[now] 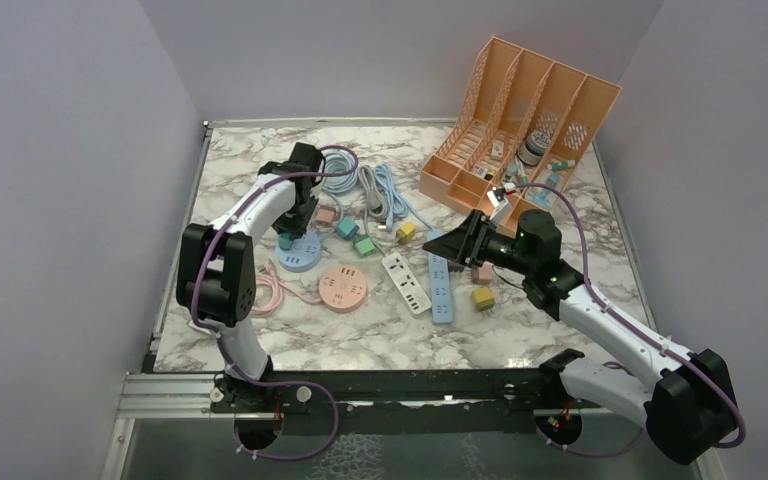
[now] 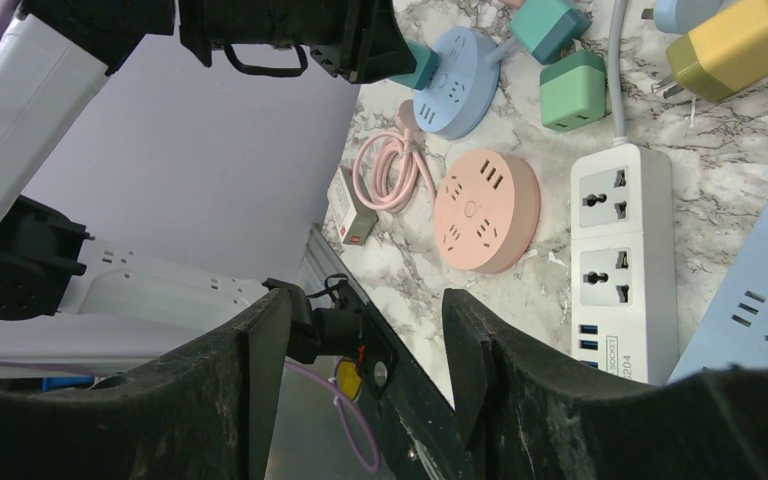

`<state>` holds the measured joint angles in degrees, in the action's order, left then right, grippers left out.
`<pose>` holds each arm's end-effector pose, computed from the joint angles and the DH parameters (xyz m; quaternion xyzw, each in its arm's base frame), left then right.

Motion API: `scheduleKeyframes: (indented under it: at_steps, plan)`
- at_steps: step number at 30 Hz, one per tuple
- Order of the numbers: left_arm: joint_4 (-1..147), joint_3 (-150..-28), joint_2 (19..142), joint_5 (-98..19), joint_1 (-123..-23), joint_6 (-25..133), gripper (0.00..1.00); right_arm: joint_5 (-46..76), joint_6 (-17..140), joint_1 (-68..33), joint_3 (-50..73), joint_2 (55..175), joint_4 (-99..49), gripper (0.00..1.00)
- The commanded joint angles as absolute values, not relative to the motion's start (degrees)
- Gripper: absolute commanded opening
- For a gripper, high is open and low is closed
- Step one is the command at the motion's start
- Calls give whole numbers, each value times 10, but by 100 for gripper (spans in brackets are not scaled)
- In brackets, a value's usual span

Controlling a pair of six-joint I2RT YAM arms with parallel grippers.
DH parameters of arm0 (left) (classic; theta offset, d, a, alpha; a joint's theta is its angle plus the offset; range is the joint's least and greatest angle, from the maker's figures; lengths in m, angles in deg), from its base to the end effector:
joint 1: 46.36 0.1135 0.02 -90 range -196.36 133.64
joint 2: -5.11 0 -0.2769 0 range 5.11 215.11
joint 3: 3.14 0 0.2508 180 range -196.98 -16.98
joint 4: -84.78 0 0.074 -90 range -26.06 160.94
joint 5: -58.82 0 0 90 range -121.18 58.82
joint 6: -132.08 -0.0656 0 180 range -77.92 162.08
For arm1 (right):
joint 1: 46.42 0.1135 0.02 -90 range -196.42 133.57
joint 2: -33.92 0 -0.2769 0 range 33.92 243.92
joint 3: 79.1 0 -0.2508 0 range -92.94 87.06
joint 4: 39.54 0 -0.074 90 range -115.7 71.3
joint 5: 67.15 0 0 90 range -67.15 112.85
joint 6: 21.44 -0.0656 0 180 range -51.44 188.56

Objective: Insert the plug

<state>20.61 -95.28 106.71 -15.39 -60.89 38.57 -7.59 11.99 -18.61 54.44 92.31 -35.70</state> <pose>0.3546 -0.0735 0.2120 0.1344 0.9714 0.1218 0.1534 0.2020 0.1441 0.2620 0.0376 0.7847 0.5461 0.2908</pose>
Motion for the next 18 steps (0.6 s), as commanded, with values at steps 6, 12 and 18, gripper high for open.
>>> scheduleKeyframes:
  at_steps: [6, 12, 18]
  plan:
    - [194, -932, 1091, -169, -603, 385, 0, -65, 120, -182, 542, 925, -368, 57]
    - [203, -920, 1130, -173, -588, 387, 0, -65, 120, -182, 539, 925, -365, 57]
    - [216, -896, 1145, -205, -571, 382, 0, -69, 122, -182, 533, 936, -363, 57]
